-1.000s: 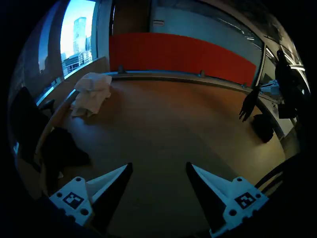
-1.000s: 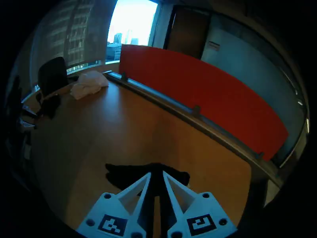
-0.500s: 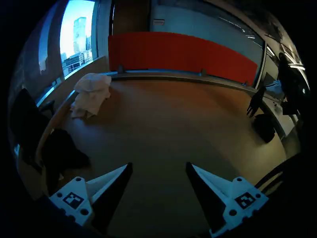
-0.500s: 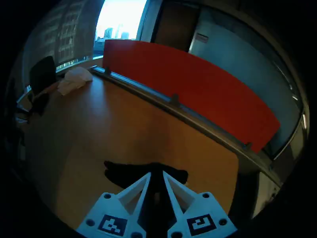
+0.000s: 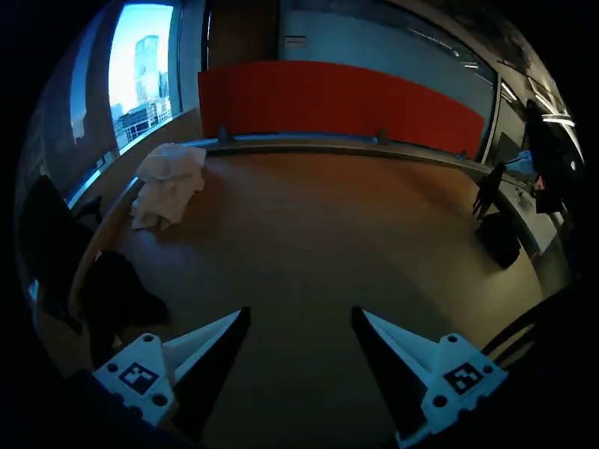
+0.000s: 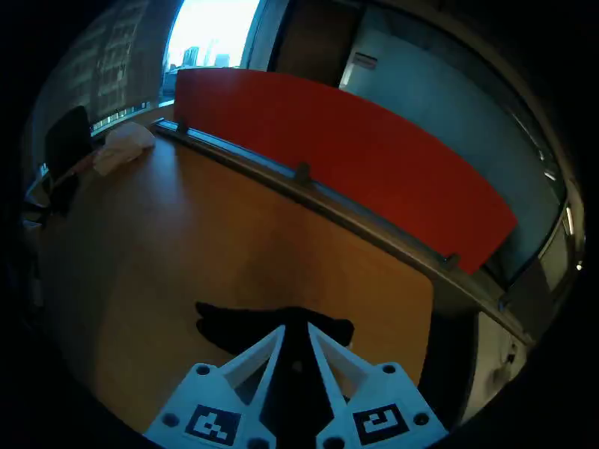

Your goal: Fold towel

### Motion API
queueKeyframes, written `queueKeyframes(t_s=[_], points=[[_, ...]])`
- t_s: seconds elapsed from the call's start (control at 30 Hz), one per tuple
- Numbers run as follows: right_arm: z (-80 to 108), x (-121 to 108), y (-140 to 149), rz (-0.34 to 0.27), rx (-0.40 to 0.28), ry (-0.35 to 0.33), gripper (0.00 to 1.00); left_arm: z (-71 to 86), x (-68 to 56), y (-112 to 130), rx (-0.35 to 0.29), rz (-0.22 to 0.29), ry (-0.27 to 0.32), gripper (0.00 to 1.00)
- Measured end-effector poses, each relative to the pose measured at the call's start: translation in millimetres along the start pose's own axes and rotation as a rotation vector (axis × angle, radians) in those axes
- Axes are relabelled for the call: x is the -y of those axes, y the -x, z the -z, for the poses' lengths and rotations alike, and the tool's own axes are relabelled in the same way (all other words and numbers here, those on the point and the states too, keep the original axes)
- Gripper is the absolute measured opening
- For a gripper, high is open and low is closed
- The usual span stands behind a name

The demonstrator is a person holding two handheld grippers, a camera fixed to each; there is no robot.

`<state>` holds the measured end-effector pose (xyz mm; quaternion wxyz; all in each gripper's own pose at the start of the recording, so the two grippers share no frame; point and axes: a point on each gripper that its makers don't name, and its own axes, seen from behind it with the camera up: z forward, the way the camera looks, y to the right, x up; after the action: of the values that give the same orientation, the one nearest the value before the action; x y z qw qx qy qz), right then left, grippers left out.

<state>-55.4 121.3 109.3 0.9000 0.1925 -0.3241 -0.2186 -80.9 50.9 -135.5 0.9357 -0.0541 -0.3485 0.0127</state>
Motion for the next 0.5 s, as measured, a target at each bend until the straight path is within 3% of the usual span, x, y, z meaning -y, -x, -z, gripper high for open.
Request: queueKeyframes(t_s=[0.2,0.5], points=[[10.7,-8,18,-0.018,0.015,0.013,0.05,-1.1,-4.3,-2,0.001,-0.006,0.007,1.00],[37.8,-21,74,-0.058,0.074,0.046,0.05,0.3,-9.5,-3,0.000,-0.009,0.013,1.00]])
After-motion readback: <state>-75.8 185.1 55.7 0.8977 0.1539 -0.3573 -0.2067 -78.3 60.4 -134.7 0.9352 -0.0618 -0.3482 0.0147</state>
